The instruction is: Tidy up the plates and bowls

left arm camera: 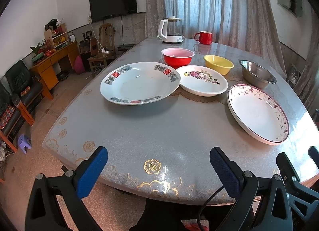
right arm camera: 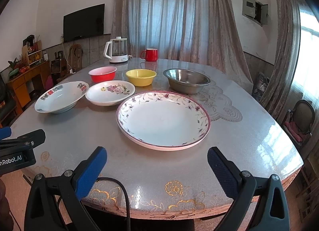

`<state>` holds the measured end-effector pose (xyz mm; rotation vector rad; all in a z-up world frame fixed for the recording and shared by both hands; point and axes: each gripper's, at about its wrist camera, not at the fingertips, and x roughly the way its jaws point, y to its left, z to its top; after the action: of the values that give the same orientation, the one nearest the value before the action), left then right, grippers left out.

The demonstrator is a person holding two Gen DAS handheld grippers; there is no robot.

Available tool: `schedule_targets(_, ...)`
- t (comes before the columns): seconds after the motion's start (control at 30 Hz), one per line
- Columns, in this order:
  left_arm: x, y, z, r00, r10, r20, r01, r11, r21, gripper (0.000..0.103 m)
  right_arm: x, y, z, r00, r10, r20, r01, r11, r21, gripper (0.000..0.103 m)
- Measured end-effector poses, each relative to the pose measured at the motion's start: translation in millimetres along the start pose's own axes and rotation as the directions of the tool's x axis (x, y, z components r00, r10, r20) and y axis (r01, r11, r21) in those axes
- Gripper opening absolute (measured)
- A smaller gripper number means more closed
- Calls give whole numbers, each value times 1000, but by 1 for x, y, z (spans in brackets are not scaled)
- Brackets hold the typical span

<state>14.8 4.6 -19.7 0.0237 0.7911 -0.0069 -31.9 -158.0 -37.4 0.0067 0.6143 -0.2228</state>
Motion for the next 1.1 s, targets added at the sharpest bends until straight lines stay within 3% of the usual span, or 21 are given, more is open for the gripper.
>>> schedule_targets(1.1, 8, -2, -2, 999, -9, -38, 9, 1000, 5, 103, 5, -5, -3, 1000, 3, -25, -3, 1000, 20, 103)
